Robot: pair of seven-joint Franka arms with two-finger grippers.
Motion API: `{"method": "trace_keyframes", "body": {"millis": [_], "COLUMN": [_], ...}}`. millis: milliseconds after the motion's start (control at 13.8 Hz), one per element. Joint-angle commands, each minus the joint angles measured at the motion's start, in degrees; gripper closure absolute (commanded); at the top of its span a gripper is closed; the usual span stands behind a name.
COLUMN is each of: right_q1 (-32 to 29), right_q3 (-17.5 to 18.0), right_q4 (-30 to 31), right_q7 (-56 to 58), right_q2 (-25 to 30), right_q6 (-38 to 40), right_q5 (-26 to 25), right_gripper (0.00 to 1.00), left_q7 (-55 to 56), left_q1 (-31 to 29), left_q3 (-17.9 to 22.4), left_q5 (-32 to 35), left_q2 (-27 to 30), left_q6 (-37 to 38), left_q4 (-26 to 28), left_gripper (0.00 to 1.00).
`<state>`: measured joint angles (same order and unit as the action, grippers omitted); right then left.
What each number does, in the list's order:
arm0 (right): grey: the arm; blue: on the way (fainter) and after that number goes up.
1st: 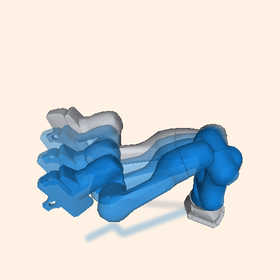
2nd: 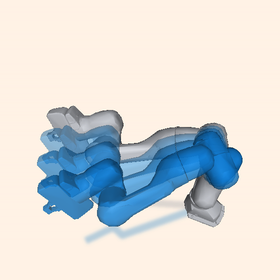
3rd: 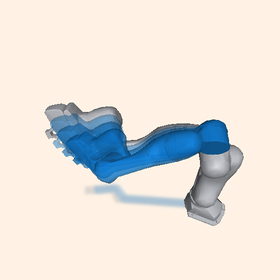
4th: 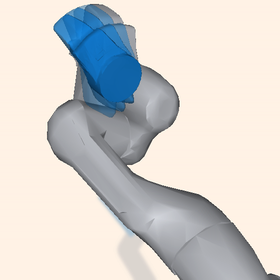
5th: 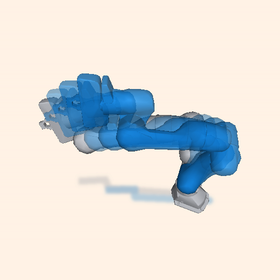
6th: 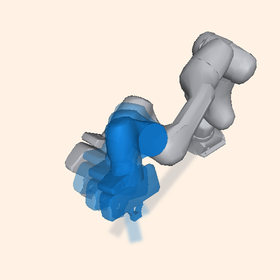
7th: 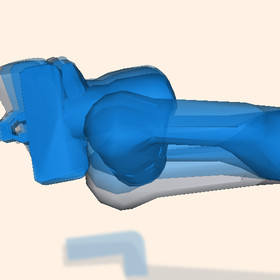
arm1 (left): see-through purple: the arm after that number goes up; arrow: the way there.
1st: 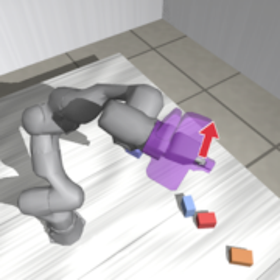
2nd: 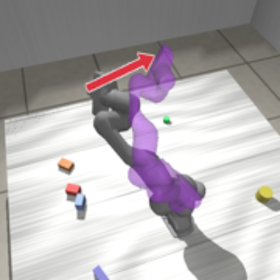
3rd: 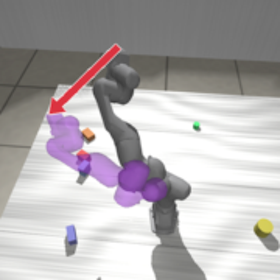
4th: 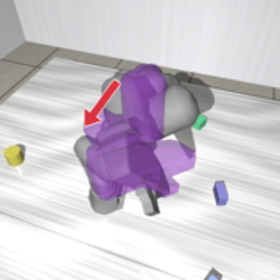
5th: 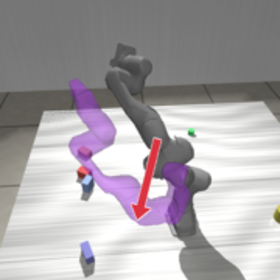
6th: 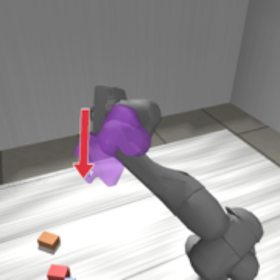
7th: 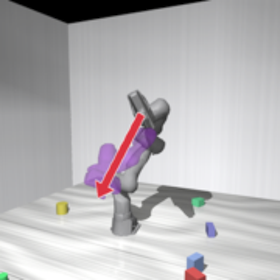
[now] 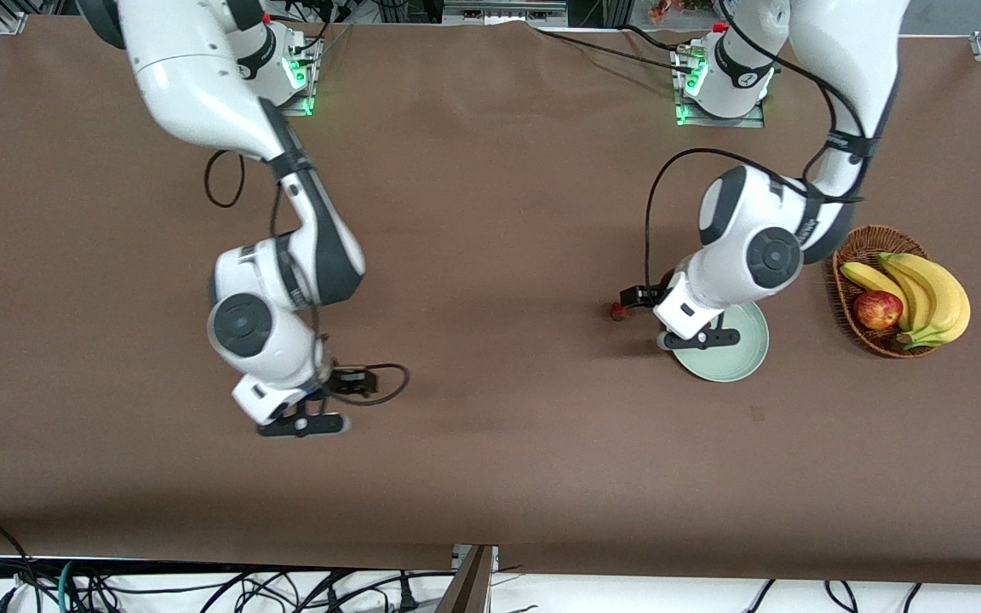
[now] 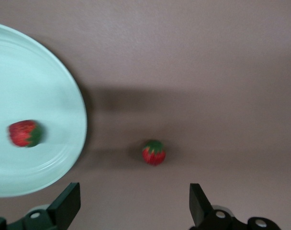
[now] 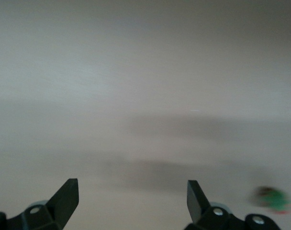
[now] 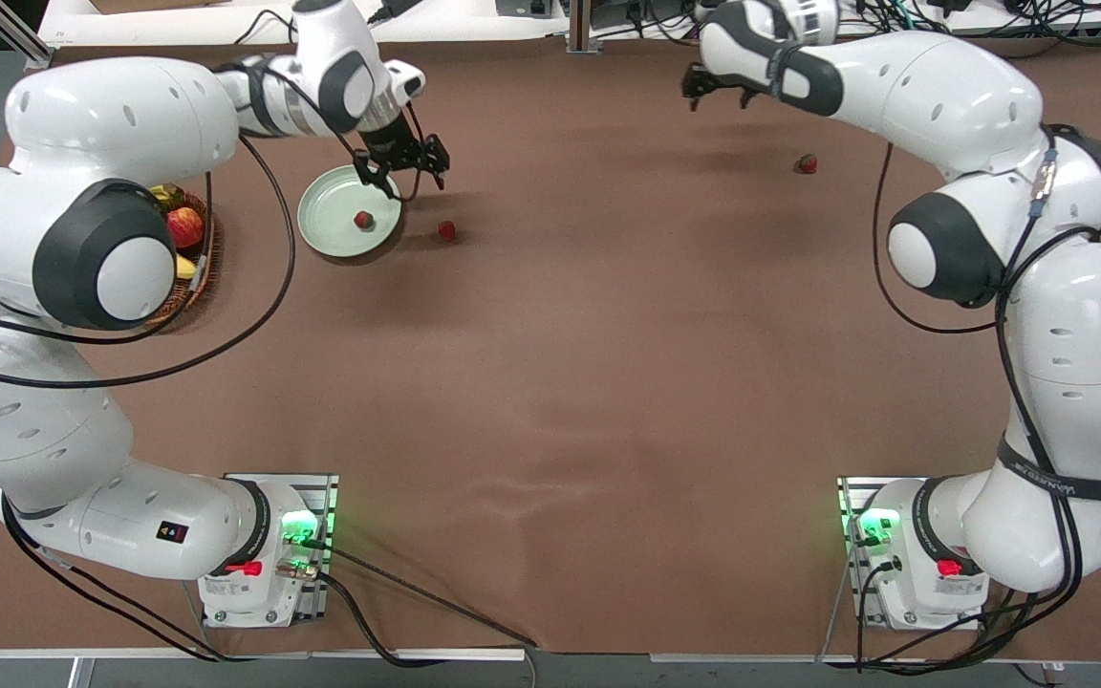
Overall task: Collect all strawberries into plate
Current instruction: 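Grasp the second strawberry with the left gripper while the right gripper returns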
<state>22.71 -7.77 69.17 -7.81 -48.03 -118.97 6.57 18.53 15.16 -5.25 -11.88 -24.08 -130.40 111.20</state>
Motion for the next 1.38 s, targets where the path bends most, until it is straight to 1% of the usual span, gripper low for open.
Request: {"method": "trace_keyframes", "body": {"millis": [0, 145, 290, 435, 579, 724, 869, 942, 1014, 1086, 1159, 1231, 1304], "right_q1": [-4.4, -7.6, -9.0, -9.3, -9.4, -10.2, -10.8, -10.8, -10.8, -10.8, -10.8, -10.8, -10.8], "right_q3": [0.5, 0.2, 0.2, 0.2, 0.1, 0.0, 0.1, 0.1, 0.1, 0.1, 0.1, 0.1, 0.1], "right_q4": [6.6, 8.5, 11.8, 15.9, 20.6, 22.8, 22.9, 22.9, 22.9, 22.9, 22.9, 22.9, 22.9], "right_q7": [10.8, 14.8, 15.9, 15.9, 16.5, 19.4, 19.4, 19.4, 19.4, 19.4, 19.4, 19.4, 19.4], "right_q2": [3.6, 3.6, 3.6, 4.9, 5.9, 6.1, 6.1, 6.1, 6.1, 6.0, 6.0, 5.9, 5.8], "right_q6": [1.5, 1.4, 0.1, -2.4, -6.9, -9.2, -9.3, -9.3, -9.4, -9.4, -9.6, -10.2, -10.7], "right_q5": [0.8, 0.8, 0.8, 0.8, 0.8, 0.9, 0.9, 0.9, 0.9, 0.9, 0.9, 0.9, 0.9], "right_gripper": [0.00, 0.00, 0.00, 0.00, 0.00, 0.00, 0.00, 0.01, 0.09, 0.15, 0.18, 0.18, 0.18], "left_q7": [1.9, 3.6, 4.0, 4.0, 3.5, 3.0, 3.0, 3.0, 3.0, 3.0, 3.0, 3.1, 3.3], "left_q1": [2.7, 4.3, 6.3, 6.3, 6.0, 5.7, 5.8, 5.8, 5.8, 5.8, 5.7, 5.4, 5.3], "left_q3": [0.4, 0.3, 0.5, 0.5, 0.5, 0.9, 0.9, 0.9, 0.9, 0.9, 0.9, 0.8, 0.8], "left_q5": [1.1, 1.1, 1.1, 1.1, 1.1, 1.2, 2.5, 2.7, 2.7, 2.7, 2.7, 2.7, 2.7], "left_q2": [1.2, 0.1, -2.5, -3.8, -3.8, -3.8, -4.1, -4.3, -4.3, -4.2, -4.1, -3.9, -3.5], "left_q6": [-10.5, -17.5, -22.2, -24.0, -24.1, -24.1, -24.8, -25.5, -25.5, -25.5, -25.5, -25.3, -25.2], "left_q4": [7.0, 10.7, 11.8, 11.3, 11.2, 11.0, 11.0, 11.1, 11.1, 11.1, 11.1, 11.1, 10.9], "left_gripper": [0.00, 0.00, 0.00, 0.00, 0.00, 0.08, 0.26, 0.37, 0.52, 0.63, 0.75, 0.89, 0.97]}}
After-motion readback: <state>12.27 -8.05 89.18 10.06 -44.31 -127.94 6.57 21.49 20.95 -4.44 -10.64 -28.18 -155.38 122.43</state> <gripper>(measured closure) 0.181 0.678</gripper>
